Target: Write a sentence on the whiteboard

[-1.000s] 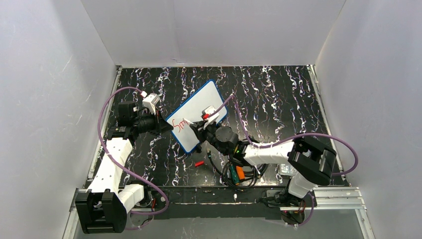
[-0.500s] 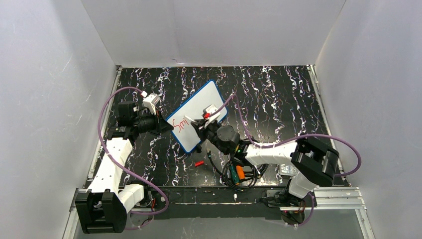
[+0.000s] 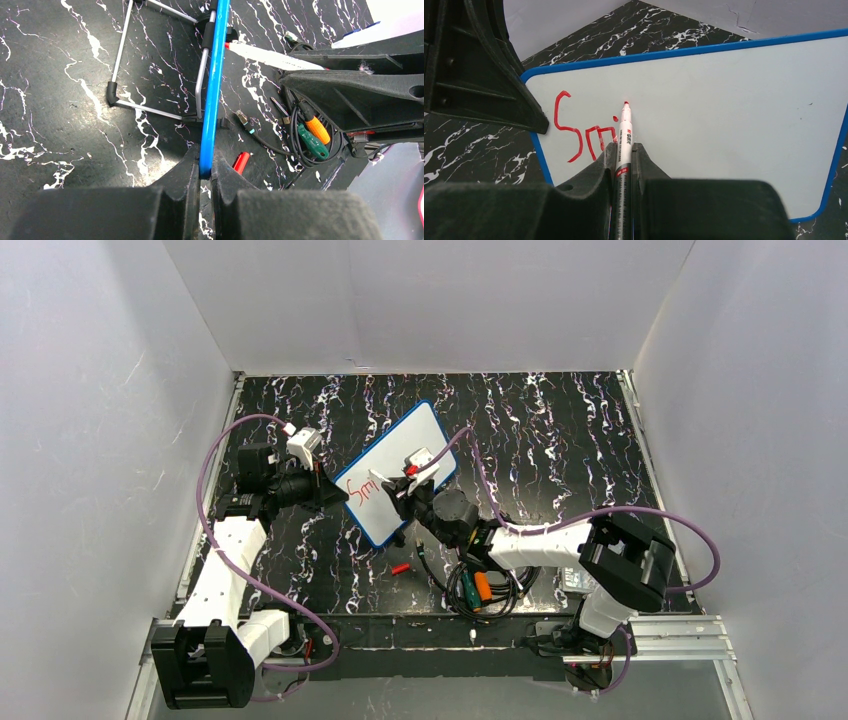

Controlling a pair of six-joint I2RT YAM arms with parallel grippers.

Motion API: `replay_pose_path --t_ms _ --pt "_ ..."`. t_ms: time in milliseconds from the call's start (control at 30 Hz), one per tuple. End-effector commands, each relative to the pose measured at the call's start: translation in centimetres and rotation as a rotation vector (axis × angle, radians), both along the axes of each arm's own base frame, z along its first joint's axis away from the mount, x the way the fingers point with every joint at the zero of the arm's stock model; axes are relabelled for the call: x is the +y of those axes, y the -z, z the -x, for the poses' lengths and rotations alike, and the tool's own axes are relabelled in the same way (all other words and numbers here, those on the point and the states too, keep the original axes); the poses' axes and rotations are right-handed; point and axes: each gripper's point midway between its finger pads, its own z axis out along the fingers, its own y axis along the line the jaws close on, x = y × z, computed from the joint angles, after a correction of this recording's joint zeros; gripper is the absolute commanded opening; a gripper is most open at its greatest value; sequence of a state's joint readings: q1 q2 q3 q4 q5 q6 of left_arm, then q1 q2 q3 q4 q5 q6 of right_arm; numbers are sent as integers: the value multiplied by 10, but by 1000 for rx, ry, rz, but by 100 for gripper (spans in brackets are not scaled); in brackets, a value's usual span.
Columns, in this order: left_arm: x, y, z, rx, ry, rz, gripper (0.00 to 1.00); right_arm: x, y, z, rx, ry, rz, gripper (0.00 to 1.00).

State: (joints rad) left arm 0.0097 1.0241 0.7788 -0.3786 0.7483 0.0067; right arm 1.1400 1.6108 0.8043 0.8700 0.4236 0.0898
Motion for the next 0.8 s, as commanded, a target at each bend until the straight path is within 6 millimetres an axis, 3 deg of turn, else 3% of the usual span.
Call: replay_pose_path --t_ms 0,500,600,767 --pt "2 10 10 40 14 -43 0 3 -20 -6 -33 16 -46 1" --pt "2 11 10 44 14 -43 0 -17 23 9 64 5 3 1" --pt "2 11 10 44 14 -43 0 -21 23 11 69 3 3 1" --pt "2 11 10 47 12 -42 0 -26 5 15 48 -5 -35 1"
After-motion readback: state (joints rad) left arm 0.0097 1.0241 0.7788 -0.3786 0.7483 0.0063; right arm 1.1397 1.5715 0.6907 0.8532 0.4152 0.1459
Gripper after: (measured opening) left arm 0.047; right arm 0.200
